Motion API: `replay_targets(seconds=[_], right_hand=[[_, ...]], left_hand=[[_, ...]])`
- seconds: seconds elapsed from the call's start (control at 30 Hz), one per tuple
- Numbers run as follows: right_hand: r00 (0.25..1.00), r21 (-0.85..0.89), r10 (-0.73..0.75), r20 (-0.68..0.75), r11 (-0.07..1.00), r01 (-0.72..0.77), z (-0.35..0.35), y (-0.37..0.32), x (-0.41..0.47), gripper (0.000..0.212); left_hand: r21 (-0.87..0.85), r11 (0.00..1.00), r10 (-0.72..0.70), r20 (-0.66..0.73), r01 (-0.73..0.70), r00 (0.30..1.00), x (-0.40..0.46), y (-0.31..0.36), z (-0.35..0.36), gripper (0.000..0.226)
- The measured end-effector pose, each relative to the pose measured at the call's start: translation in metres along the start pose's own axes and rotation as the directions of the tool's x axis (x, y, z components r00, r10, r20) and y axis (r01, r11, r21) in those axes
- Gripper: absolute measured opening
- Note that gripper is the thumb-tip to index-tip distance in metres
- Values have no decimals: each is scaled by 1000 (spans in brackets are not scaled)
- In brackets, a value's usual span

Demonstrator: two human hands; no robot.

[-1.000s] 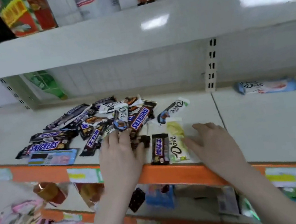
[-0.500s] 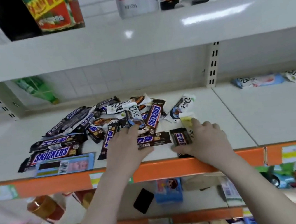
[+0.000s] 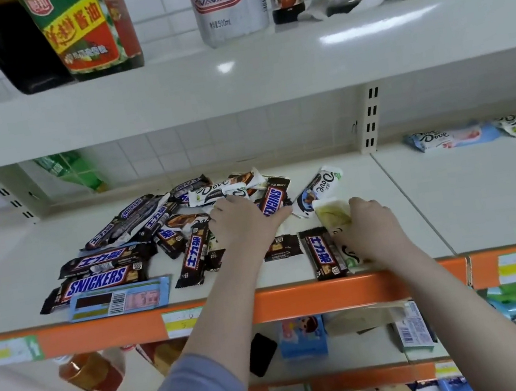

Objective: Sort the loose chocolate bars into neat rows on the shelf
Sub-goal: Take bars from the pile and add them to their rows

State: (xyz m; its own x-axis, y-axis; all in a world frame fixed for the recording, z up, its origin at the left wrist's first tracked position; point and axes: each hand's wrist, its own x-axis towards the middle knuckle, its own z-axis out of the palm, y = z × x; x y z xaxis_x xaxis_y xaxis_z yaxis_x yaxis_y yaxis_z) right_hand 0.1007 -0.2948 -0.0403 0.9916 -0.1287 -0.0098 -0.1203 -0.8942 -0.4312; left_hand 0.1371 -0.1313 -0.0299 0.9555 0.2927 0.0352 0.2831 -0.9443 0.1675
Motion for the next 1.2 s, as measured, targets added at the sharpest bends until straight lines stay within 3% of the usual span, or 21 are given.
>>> replay_targets(seconds=[0.13, 0.27, 0.5, 0.6, 0.7, 0.83, 1.0, 1.2], right_hand=[[993, 43, 57, 105, 997, -61, -7, 0, 7, 34], [983, 76, 80, 165, 993, -94, -13, 1, 10, 41], [979, 90, 79, 186, 991, -97, -21, 3, 11, 61], [973, 44, 73, 221, 995, -85, -25, 3, 12, 52], [973, 48, 68, 220, 996, -81, -26, 6, 13, 37], [994, 146, 61, 92, 986, -74, -19, 16, 12, 31], [992, 319, 30, -119, 948, 10, -21, 29, 6, 20], [962, 577, 57, -266, 809, 112, -29, 55, -8, 12]], left_hand=[[-7, 1000, -27, 15, 27, 1000, 6, 12, 7, 105], [-110, 993, 44, 65, -36, 997, 9, 20, 7, 66], [-2, 996, 86, 32, -86, 996, 5, 34, 5, 52], [30, 996, 83, 38, -84, 996, 5, 41, 5, 41], [-5, 995, 97, 79, -97, 992, 4, 43, 7, 47], [-36, 985, 171, 69, -169, 983, -5, 39, 10, 40], [-122, 953, 259, -137, -276, 956, -21, 35, 0, 33], [-144, 930, 304, -215, -338, 928, -41, 27, -8, 59]])
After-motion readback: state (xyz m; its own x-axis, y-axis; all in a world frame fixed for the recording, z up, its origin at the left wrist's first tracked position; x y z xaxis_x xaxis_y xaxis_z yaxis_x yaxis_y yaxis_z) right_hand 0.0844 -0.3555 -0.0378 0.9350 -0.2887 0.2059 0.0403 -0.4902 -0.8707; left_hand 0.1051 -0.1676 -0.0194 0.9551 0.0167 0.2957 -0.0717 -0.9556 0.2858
